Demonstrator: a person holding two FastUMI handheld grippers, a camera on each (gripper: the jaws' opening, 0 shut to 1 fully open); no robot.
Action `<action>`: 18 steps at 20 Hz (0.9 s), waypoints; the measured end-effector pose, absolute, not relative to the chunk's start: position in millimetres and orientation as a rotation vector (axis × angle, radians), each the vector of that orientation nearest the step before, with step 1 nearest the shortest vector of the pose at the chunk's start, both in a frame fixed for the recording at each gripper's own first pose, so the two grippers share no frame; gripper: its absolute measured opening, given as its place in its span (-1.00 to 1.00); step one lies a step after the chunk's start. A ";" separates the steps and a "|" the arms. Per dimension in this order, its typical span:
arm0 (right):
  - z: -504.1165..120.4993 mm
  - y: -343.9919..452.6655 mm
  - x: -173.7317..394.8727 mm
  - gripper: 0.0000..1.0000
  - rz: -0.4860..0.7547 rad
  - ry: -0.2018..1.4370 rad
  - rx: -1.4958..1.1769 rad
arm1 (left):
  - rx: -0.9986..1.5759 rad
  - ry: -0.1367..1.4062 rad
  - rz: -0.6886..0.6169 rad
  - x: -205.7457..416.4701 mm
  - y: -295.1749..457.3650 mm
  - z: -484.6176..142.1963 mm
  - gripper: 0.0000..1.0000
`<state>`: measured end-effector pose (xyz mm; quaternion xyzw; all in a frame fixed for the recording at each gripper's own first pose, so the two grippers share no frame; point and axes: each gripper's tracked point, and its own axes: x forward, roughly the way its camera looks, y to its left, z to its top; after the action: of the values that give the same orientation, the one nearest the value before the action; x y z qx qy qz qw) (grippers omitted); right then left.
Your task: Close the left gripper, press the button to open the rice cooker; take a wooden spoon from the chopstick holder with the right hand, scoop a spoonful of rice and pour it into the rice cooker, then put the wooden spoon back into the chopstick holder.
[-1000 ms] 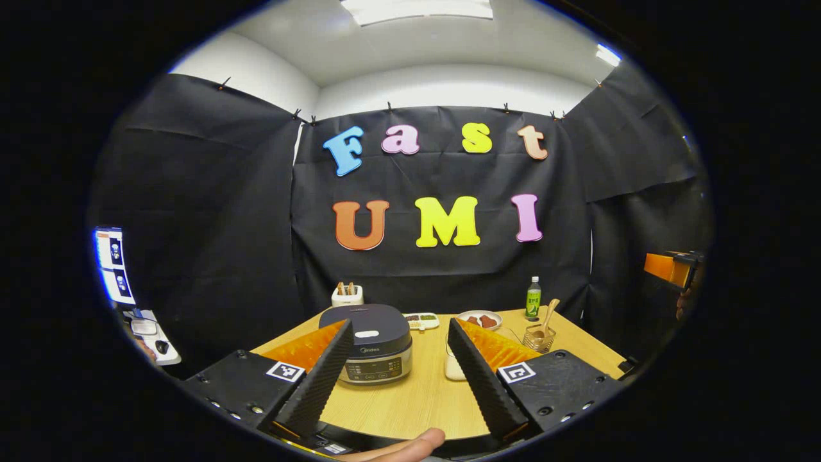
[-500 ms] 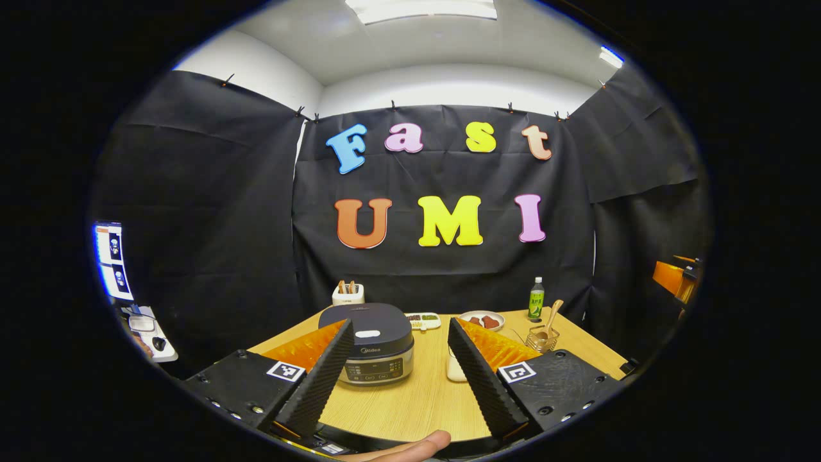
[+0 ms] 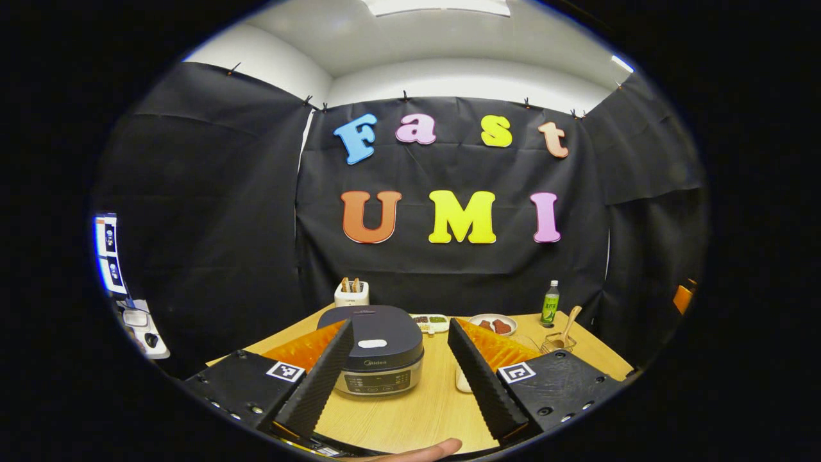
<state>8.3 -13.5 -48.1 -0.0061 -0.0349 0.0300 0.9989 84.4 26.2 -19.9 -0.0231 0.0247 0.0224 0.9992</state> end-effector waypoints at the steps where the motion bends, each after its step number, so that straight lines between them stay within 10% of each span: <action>1: -52.7 -14.6 11.2 1.00 0.062 -0.061 -0.013 | -0.046 0.066 0.053 91.7 29.4 -25.1 0.89; 7: -69.2 -24.9 21.6 1.00 0.064 -0.032 -0.011 | -0.061 0.117 0.063 142.1 38.8 -40.8 0.74; 13: -80.2 -39.9 29.0 1.00 0.048 -0.014 -0.007 | -0.066 0.255 0.079 182.4 53.9 -75.7 -0.32; 15: -82.6 -41.9 30.5 1.00 0.046 -0.008 -0.004 | -0.085 0.308 0.092 194.2 57.4 -91.1 -1.00; 18: -87.5 -44.0 33.5 1.00 0.045 0.004 -0.001 | -0.089 0.398 0.120 204.0 61.2 -117.1 -1.00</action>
<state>33.5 -44.0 -87.5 -0.0007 0.0020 0.0226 0.9997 204.0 61.2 -117.1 -0.0443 0.1976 0.0594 0.9775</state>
